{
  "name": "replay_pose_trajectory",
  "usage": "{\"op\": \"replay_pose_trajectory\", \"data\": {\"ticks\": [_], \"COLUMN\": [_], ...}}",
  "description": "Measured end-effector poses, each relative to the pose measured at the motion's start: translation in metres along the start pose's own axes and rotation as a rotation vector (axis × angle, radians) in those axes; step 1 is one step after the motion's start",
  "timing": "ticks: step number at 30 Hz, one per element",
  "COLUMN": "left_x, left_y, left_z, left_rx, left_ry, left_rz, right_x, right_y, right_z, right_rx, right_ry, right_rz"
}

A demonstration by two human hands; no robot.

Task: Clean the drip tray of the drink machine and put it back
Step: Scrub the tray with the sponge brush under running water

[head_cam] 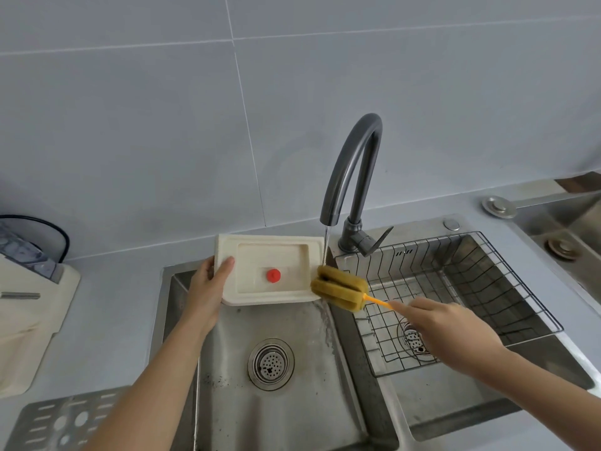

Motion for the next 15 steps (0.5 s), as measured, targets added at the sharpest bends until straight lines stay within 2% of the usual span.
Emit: {"op": "replay_pose_trajectory", "data": {"ticks": [4,10,15], "left_x": [0.004,0.01,0.011], "left_y": [-0.003,-0.008,-0.012], "left_z": [0.009,0.022,0.045], "left_rx": [0.0,-0.003,0.035], "left_ry": [-0.043,-0.033,-0.034], "left_rz": [-0.018,-0.013,-0.052], "right_x": [-0.003,0.018,0.041], "right_y": [-0.001,-0.008,0.004], "right_z": [-0.001,0.006,-0.01], "right_rx": [-0.028,0.035,-0.073], "right_ry": [0.019,-0.062,-0.018], "right_rz": [0.056,-0.034,-0.111]}}
Point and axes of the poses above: each hand's wrist, its own y-axis towards the middle knuckle, its own z-axis out of the palm, x = y × z, the point moved 4 cm from there along y, towards the middle knuckle, and after that the axes turned 1 degree about -x, right-handed, at the moved point
